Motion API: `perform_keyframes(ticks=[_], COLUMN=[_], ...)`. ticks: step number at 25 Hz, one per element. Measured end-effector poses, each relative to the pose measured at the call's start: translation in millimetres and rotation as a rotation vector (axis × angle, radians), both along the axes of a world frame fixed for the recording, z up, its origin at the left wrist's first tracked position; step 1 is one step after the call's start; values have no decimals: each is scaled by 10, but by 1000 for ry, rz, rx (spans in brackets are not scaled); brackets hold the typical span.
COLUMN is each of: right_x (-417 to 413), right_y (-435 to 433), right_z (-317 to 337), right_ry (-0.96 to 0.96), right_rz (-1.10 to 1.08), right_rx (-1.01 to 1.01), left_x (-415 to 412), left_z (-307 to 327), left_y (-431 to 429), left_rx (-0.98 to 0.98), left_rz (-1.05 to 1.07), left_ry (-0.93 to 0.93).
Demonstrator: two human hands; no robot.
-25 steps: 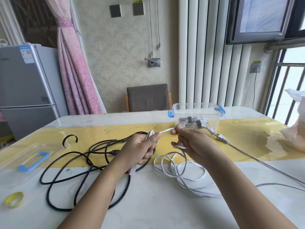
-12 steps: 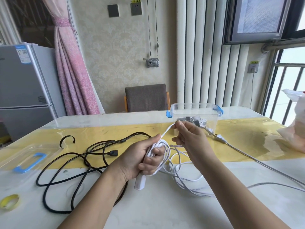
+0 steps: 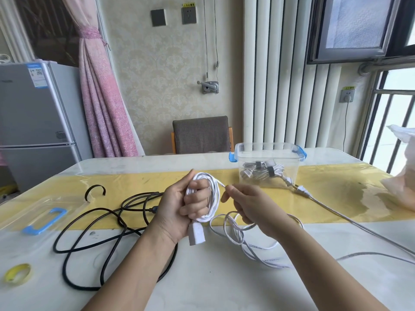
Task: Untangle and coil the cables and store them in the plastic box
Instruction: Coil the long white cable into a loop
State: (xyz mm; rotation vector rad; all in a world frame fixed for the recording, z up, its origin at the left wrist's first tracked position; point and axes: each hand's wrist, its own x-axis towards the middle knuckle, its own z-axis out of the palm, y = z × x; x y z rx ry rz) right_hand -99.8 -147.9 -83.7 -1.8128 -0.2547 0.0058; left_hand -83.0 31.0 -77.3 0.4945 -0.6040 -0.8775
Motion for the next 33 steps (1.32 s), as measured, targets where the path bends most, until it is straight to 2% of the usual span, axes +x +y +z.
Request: perform_keyframes(ticks=[2,4,7,11,14,16,20,23,26,28,30,33], right_x=[-39,-69,-107,-188,-239,-266,-288,-285,-275,-255,-242,-218], right_y=[91,185,274,381,398,362,296,201,128,73,5,-80], right_z=[-48,-98,-133,-168,-156,-131,-52,73,160,212,265,299], right_ry=[-99,-111,-130,-185,-171,-93,-19,-25,-133,-123,-57,-12], right_rz=[11,64,100,229,311,356,389,376,293,217,251,446], right_rx=[-247,-369,-458,-507,-490,-484,-486,-471,-483,-389,-212,60], left_x=[-9,-45,-71,-30,-4,6,34,122,107,50,2,-103], left_z=[7,25,59,110,120,85,-30,-200,-254,-223,-178,-73], left_y=[-11,-58,-120,-89,-68,-73,-28,2,9,9,-13,-79], left_rx=[-53,6,123,161,341,510,904,1109,1268,1344,1314,1170], left_rz=[84,364,734,939,1180,1273,1374,1338,1145,1037,914,661], left_ry=[91,162,144,156,11,-123,-518,-829,-980,-1028,-971,-691])
